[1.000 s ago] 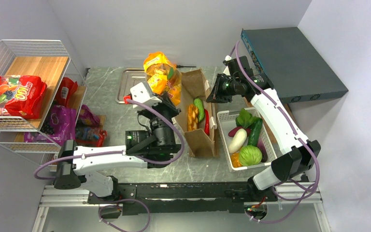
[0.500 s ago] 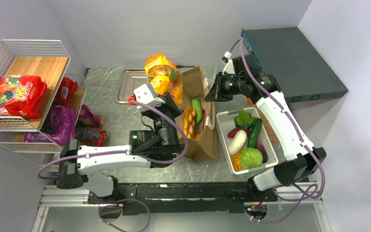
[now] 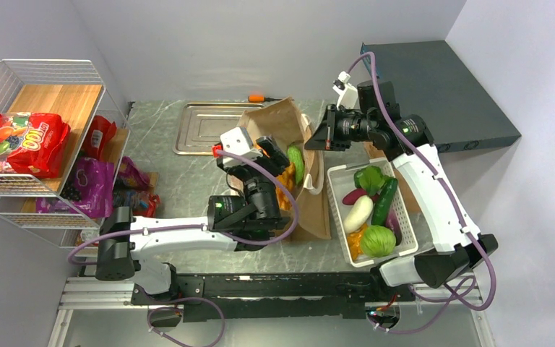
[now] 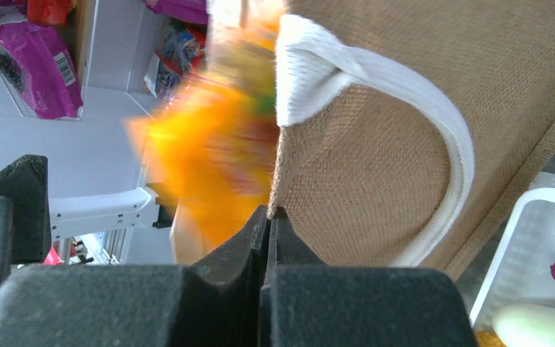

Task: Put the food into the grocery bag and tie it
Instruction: Place the snack in the grocery bag.

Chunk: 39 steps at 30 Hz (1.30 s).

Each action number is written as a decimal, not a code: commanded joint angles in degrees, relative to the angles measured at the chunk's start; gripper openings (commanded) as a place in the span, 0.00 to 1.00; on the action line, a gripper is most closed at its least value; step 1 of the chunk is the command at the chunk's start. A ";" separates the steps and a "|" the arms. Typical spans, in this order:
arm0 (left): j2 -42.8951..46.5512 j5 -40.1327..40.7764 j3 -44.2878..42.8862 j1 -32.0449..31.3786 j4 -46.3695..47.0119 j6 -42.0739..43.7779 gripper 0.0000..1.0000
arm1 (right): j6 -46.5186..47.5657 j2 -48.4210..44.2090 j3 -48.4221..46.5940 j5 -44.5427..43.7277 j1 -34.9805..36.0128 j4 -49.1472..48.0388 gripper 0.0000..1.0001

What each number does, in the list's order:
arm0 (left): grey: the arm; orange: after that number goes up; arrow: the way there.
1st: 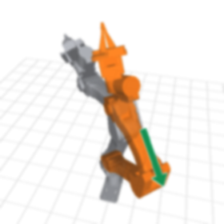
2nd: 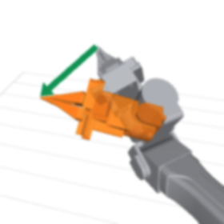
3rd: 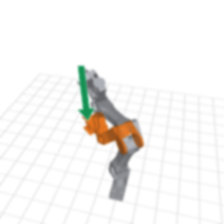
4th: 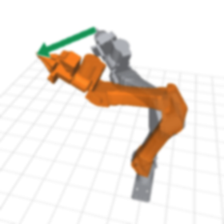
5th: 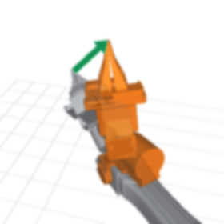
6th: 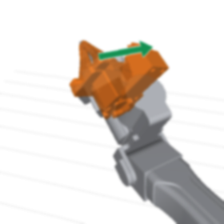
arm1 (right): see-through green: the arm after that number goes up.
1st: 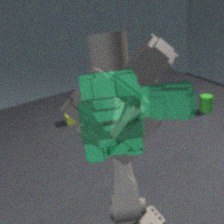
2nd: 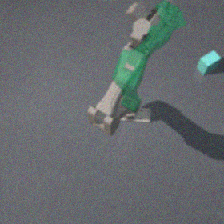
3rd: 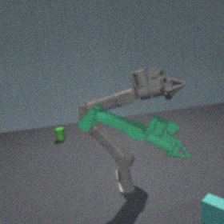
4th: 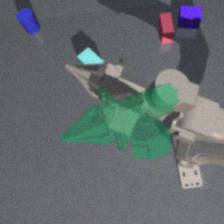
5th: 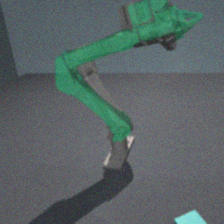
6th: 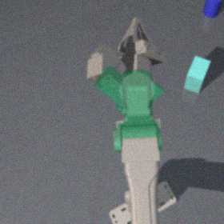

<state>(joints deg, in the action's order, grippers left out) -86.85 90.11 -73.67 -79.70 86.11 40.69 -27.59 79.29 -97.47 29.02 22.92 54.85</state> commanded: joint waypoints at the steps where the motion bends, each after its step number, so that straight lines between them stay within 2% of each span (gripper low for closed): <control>1: 1.24 3.67 -2.50 0.05 9.15 1.32 0.70 | 0.80 -1.60 -2.82 2.69 -0.02 -6.77 0.00; 5: 1.65 3.67 -2.36 0.31 9.34 2.05 0.73 | 0.79 -1.67 -2.57 2.46 0.03 -6.99 0.00; 10: 1.76 3.60 -2.53 0.42 9.16 3.46 0.71 | 0.56 -1.59 -1.71 2.08 0.02 -7.46 0.00; 13: 1.23 3.59 -3.74 0.59 8.26 7.26 0.69 | 0.46 -1.52 -0.68 1.22 -0.02 -7.48 0.00; 16: 0.43 3.66 -4.93 1.43 9.45 15.68 0.68 | 0.49 -1.54 0.66 -0.82 0.00 -7.18 0.00; 20: 3.41 3.59 -1.98 2.22 9.40 19.44 0.68 | 0.55 -0.92 1.67 -3.34 -0.03 -5.96 0.00; 24: 3.70 3.59 -1.86 2.41 9.45 32.27 0.67 | 0.78 0.21 1.62 -5.45 -0.08 -4.58 0.00; 28: -1.93 3.59 -5.70 1.26 9.40 53.82 0.64 | 1.20 1.19 1.33 -6.02 -0.09 -3.99 0.00; 31: -5.61 3.63 -9.07 -0.74 9.54 65.78 0.62 | 1.53 1.88 1.02 -6.12 -0.11 -3.60 0.00; 35: -7.76 3.75 -13.65 -3.30 9.65 71.55 0.63 | 1.58 2.24 0.99 -6.16 -0.07 -3.27 0.00; 39: -8.78 3.76 -17.26 -5.83 9.59 72.49 0.64 | 1.23 2.19 2.34 -6.21 -0.08 -3.72 0.00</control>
<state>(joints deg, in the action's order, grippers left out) -96.77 90.11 -85.91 -83.31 86.37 107.07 -26.96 81.91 -95.39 23.33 23.07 53.06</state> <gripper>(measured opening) 0.639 0.012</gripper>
